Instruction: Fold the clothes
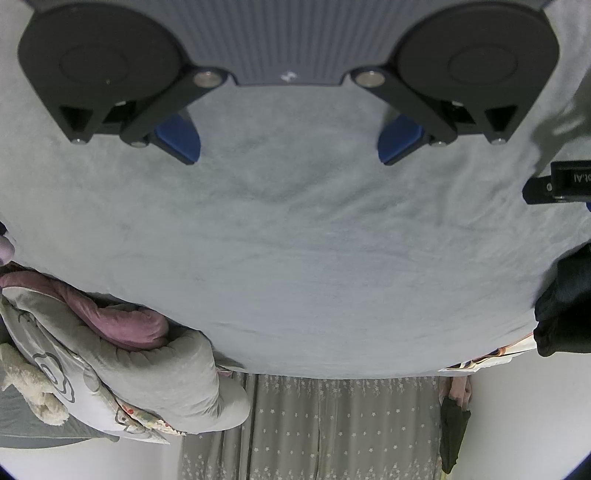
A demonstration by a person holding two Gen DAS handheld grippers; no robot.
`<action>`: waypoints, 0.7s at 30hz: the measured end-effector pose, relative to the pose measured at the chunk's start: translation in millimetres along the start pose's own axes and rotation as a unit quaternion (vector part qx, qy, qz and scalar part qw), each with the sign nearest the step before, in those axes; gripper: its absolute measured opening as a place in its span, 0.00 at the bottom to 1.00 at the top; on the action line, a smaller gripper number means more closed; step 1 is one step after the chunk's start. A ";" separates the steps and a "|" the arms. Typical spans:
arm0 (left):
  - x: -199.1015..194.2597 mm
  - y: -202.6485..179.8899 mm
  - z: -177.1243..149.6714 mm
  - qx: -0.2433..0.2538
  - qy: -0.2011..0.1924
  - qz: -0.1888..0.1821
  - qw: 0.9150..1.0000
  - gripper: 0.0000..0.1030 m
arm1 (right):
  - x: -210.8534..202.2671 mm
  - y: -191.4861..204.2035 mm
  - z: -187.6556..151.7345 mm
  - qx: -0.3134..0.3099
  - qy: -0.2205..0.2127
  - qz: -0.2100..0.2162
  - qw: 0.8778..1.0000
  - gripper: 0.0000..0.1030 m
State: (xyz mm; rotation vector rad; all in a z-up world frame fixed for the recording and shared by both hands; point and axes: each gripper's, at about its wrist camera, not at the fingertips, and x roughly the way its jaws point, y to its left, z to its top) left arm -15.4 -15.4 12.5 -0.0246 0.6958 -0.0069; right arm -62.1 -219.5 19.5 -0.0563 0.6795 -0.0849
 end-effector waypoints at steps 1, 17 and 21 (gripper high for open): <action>0.0 -0.1 0.1 0.000 0.000 0.000 1.000 1.00 | -0.1 0.1 -0.2 0.000 0.000 0.000 1.000 1.00; -1.7 -3.0 -1.4 0.001 -0.002 0.001 1.000 1.00 | -0.7 1.6 -1.2 -0.005 -0.001 -0.004 1.000 1.00; -2.0 -3.2 -1.7 0.001 -0.002 0.001 1.000 1.00 | -0.2 2.4 -1.4 -0.007 -0.002 -0.005 1.000 1.00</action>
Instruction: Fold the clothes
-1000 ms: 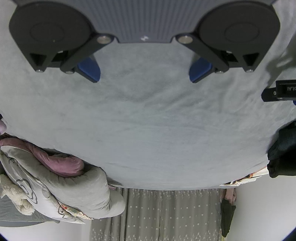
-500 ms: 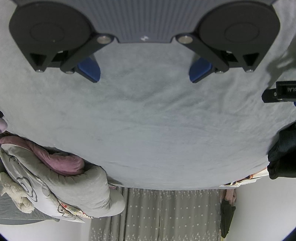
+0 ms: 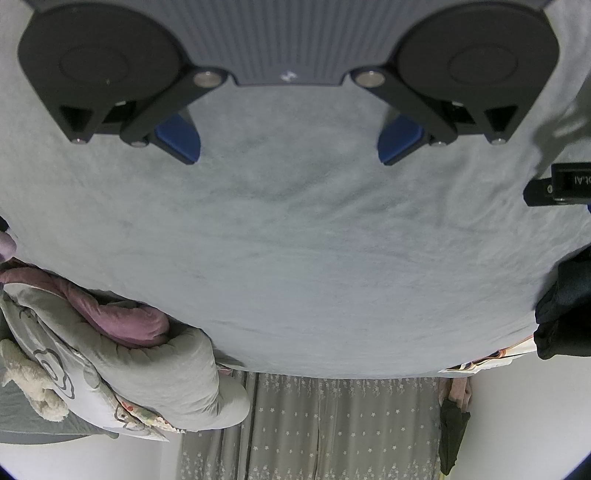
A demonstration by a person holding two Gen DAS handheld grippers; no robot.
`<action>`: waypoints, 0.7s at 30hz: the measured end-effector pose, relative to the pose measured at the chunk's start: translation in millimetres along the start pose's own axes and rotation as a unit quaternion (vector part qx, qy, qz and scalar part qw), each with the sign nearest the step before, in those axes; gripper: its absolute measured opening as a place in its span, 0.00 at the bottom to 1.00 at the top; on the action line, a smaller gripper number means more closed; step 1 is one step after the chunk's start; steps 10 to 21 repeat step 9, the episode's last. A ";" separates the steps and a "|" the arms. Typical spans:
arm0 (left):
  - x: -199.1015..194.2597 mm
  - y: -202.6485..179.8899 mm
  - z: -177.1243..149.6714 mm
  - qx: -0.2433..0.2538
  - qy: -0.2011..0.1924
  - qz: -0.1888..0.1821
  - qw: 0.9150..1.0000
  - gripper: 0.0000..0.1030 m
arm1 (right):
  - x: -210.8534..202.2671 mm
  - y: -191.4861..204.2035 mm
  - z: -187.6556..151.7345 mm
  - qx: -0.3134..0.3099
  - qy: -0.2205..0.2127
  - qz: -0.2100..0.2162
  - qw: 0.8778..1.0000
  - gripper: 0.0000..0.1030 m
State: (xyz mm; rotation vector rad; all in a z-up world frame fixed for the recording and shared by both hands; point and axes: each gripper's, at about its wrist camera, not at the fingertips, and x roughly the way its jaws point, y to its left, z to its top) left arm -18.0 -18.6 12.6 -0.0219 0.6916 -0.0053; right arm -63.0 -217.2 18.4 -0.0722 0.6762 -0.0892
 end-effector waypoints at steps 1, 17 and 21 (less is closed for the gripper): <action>0.0 0.0 0.0 0.000 0.000 0.000 1.000 1.00 | 0.0 0.1 0.0 0.000 0.000 0.000 1.000 1.00; -0.1 0.6 -0.1 0.000 0.001 0.000 1.000 1.00 | 0.3 0.2 -0.1 -0.003 -0.001 -0.002 1.000 1.00; -0.1 0.6 -0.1 0.000 0.001 0.000 1.000 1.00 | 0.3 0.2 -0.1 -0.003 -0.001 -0.002 1.000 1.00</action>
